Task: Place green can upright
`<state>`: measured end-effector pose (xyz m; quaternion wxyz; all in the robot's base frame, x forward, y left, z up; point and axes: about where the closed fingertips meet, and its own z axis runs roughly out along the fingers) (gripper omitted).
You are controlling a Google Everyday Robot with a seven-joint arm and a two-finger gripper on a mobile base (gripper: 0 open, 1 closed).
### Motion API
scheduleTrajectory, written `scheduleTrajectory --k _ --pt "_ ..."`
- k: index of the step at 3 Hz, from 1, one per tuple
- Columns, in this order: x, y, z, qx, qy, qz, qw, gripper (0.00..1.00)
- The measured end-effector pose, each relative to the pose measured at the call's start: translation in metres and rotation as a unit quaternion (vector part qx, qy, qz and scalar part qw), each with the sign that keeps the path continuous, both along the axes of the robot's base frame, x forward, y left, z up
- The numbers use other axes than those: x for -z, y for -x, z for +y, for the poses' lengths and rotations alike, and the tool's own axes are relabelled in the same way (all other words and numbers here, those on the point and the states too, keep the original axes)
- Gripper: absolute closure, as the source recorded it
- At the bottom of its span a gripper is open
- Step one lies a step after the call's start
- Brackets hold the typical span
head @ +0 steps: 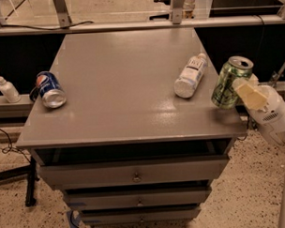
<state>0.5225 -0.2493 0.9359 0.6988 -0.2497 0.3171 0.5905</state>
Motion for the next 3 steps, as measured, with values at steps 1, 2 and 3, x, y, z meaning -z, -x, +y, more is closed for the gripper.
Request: scheduleTrajectory --k 1,2,3 --pt "0.009 0.006 0.006 -0.001 -0.009 0.0 1.0 0.61" --pt "0.022 0.013 0.005 0.002 -0.01 0.005 0.9999 0.86" --pt "0.03 0.015 0.002 0.002 -0.007 0.008 0.9999 1.0"
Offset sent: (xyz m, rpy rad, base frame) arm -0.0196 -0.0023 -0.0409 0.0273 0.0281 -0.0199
